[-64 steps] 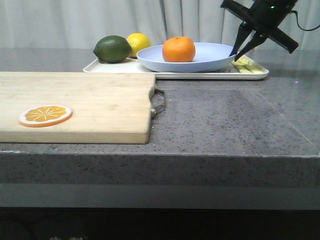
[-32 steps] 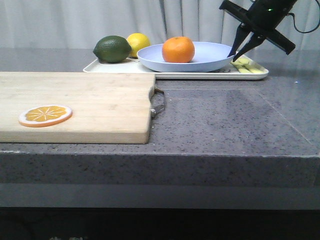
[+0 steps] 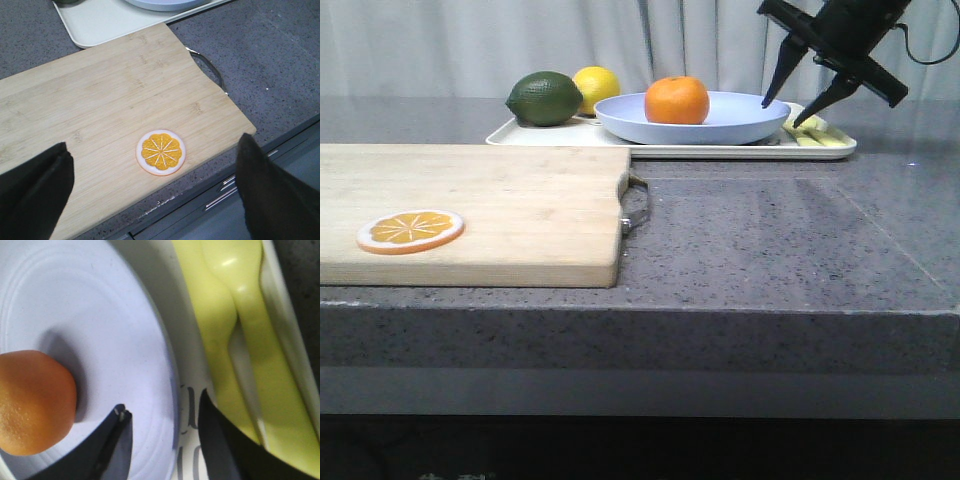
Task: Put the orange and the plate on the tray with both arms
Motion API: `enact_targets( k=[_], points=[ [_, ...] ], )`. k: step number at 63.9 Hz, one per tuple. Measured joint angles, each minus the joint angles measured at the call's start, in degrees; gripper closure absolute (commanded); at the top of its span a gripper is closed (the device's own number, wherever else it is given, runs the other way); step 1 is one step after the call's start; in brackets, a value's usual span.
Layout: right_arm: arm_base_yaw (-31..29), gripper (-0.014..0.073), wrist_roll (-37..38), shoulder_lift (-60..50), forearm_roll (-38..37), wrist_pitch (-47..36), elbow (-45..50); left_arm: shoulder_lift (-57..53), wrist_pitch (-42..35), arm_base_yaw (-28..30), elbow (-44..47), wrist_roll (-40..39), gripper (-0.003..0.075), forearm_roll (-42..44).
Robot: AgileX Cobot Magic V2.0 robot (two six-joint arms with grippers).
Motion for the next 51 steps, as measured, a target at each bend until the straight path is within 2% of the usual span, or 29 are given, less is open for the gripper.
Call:
enact_targets(
  k=[15, 30, 36, 51],
  points=[
    [0.0, 0.0233, -6.18, -4.55, -1.98, 4.98, 0.0, 0.0, 0.0, 0.0, 0.0, 0.0, 0.009, 0.0],
    [0.0, 0.0235, -10.76, -14.81, -10.78, 6.07, 2.43, 0.0, 0.0, 0.0, 0.0, 0.0, 0.009, 0.0],
    [0.0, 0.0235, -14.13, -20.79, -13.06, 6.07, 7.73, 0.0, 0.0, 0.0, 0.0, 0.0, 0.009, 0.0],
    [0.0, 0.0235, -24.27, -39.64, -17.73, 6.29, 28.05, 0.0, 0.0, 0.0, 0.0, 0.0, 0.009, 0.0]
  ],
)
